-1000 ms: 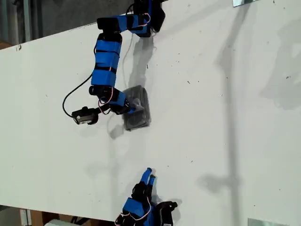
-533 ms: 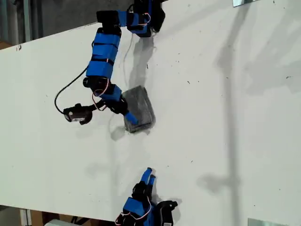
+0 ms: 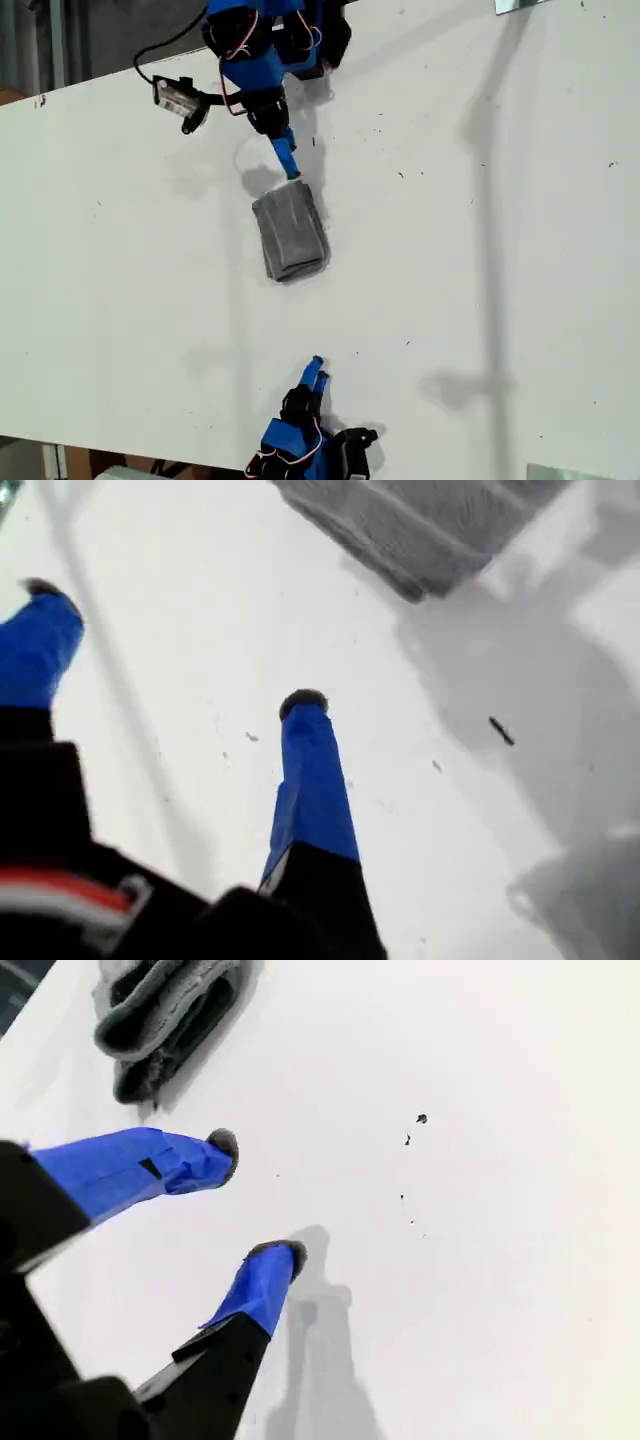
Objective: Grasp corners of a square towel and fold twice.
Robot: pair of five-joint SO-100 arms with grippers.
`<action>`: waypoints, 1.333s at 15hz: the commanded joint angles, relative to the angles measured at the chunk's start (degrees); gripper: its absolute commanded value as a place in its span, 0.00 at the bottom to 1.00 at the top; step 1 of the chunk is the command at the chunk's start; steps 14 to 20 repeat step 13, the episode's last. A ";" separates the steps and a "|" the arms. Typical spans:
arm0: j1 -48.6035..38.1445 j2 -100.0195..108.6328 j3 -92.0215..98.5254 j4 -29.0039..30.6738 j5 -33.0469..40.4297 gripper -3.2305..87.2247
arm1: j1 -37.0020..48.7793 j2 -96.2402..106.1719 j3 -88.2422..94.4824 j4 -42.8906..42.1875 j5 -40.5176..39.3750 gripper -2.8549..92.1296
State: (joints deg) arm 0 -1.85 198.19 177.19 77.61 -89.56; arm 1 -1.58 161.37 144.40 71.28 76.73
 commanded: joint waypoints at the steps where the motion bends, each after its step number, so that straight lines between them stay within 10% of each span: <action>1: -0.97 0.09 0.62 -1.23 3.52 0.23 | -7.65 27.51 15.29 4.83 7.82 0.26; 4: 0.97 0.35 1.49 -2.64 9.76 0.23 | -12.39 27.07 19.34 9.23 18.02 0.26; 6: 0.97 0.35 1.58 -3.34 31.82 0.23 | -15.64 27.07 19.34 9.93 17.84 0.26; 20: 0.70 0.35 1.58 -2.90 29.44 0.22 | -18.28 26.98 17.23 13.89 11.51 0.26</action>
